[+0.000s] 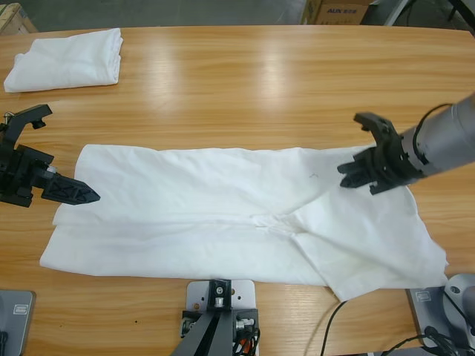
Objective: Fold clothes
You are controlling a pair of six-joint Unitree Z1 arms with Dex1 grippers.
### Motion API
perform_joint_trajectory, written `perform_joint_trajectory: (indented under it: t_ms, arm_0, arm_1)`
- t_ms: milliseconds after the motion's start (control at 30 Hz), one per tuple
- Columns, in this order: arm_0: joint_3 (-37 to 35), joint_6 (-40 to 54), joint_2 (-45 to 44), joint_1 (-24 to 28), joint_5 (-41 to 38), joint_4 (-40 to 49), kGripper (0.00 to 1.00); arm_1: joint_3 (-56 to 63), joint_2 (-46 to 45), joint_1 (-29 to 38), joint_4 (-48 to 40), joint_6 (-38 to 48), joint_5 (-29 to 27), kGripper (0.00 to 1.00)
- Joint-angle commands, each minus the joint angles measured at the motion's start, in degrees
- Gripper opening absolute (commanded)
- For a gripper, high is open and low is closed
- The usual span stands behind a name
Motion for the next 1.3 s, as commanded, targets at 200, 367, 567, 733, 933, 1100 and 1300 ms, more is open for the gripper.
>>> perform_joint_trajectory:
  t_ms: [200,367,567,733,933,1100,1300]
  arm_0:
    - [0.5,0.3,1.2,0.6,0.8,0.5,1.000]
    - [0.5,0.3,1.2,0.6,0.8,0.5,1.000]
    - [0.5,0.3,1.2,0.6,0.8,0.4,1.000]
    - [0.5,0.3,2.1,0.6,0.7,0.4,1.000]
    - [0.4,0.3,1.9,0.8,0.8,0.4,1.000]
    - [0.5,0.3,1.5,0.8,0.7,0.4,1.000]
    - [0.6,0.3,1.6,0.9,0.7,0.4,1.000]
  arm_1:
    - [-13.9,11.0,4.4,4.1,-10.4,-0.8,0.000]
    - [-18.5,16.1,4.8,7.5,-14.5,-0.2,0.000]
    - [-18.4,11.0,4.9,11.5,-7.4,-8.7,0.801]
    - [-13.4,9.2,4.9,11.7,-3.3,-7.4,1.000]
    - [-7.2,11.0,4.7,4.0,-0.8,-1.2,1.000]
    - [-3.4,11.8,2.3,0.1,-0.9,-2.0,1.000]
    - [-2.1,13.5,-1.6,-1.0,-3.1,-1.5,0.994]
